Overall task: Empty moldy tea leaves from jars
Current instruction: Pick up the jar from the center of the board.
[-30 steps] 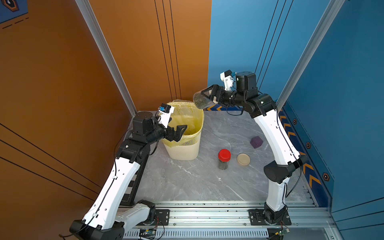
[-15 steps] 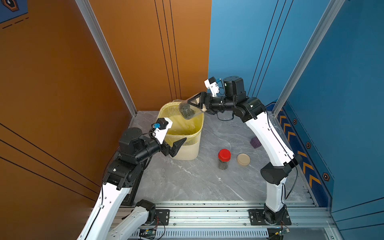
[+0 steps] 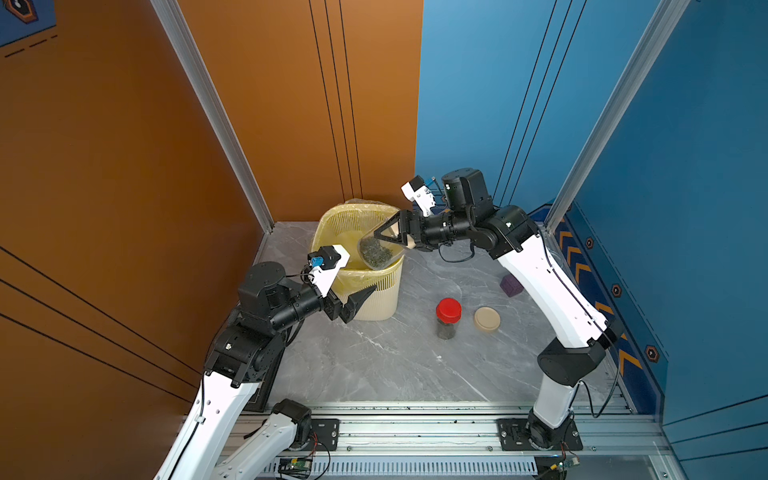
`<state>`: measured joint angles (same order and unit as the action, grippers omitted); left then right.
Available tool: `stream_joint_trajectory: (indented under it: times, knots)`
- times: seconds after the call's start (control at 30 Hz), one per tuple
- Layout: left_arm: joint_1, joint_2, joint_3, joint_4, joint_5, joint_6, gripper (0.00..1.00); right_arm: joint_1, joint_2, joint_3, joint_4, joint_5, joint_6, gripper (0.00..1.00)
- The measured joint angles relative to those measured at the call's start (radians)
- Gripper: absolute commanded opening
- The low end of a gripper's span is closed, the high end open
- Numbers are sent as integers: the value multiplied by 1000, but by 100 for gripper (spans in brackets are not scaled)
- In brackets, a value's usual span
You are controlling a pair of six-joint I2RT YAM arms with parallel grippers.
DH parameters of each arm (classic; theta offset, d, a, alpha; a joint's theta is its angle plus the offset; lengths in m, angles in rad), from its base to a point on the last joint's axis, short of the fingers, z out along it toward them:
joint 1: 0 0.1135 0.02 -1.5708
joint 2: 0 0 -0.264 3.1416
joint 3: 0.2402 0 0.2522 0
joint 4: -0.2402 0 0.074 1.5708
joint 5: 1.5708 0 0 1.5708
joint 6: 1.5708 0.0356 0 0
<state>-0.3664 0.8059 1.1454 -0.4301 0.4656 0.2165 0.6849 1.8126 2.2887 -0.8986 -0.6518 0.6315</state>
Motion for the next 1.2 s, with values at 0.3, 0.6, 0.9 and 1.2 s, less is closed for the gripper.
stream_joint_trajectory:
  times: [0.3,0.6,0.9,1.2]
  knots:
    - [-55,19,0,0,-2,0,98,19,-28,-10,-73,1,-69,42]
    - [-121,61,0,0,-38,6,98,59,-27,-13,-153,0,-120,42]
    - [-133,111,0,0,-16,21,98,69,-19,-13,-212,1,-172,42]
    - [-146,153,0,0,11,23,99,79,2,-13,-248,1,-200,42]
